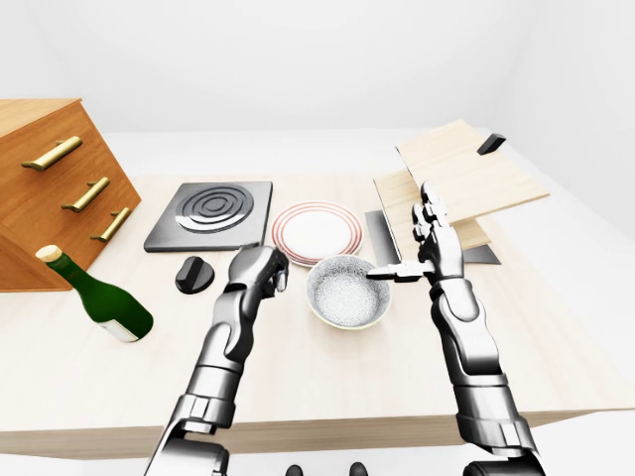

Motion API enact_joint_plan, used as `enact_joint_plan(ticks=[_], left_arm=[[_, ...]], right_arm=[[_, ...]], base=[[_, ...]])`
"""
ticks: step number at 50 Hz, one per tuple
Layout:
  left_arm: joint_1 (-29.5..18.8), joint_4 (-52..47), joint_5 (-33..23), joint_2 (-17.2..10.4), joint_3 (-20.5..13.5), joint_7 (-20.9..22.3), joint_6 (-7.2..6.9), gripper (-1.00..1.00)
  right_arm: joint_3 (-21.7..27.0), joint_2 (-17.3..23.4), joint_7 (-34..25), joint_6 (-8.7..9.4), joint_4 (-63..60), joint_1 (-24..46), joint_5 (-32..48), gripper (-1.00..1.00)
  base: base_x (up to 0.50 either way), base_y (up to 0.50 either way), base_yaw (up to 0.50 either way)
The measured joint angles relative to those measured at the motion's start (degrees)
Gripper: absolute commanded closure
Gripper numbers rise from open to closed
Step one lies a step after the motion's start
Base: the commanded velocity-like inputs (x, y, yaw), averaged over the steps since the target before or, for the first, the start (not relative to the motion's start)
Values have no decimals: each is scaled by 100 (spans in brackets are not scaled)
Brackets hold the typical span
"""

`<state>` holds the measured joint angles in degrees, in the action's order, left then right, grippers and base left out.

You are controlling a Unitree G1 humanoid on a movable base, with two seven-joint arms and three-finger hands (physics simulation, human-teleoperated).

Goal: Pick up the cream cheese and put it in the bowl.

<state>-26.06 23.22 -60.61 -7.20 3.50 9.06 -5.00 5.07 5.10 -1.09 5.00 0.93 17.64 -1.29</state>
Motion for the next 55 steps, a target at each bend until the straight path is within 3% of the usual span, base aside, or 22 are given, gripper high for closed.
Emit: enact_joint_plan(ticks=[11,24,43,55], left_arm=[[254,-2121,-888,64,-72,1534,0,100],[188,-4039,-1939,522,90,3092,-1,100],[-172,-4311,-2547,1403,655,3094,-1,100],[-32,-3810,-2507,1726,941,2976,-1,100]], right_arm=[[-7,-6,2,0,15,-3,7,-100],[36,18,2,0,31,-13,-27,-100],[119,84,9,0,114,-37,-115,-100],[266,189,27,0,-53,-92,-229,-100]], base=[[0,0,0],[0,0,0],[0,0,0],[0,0,0]])
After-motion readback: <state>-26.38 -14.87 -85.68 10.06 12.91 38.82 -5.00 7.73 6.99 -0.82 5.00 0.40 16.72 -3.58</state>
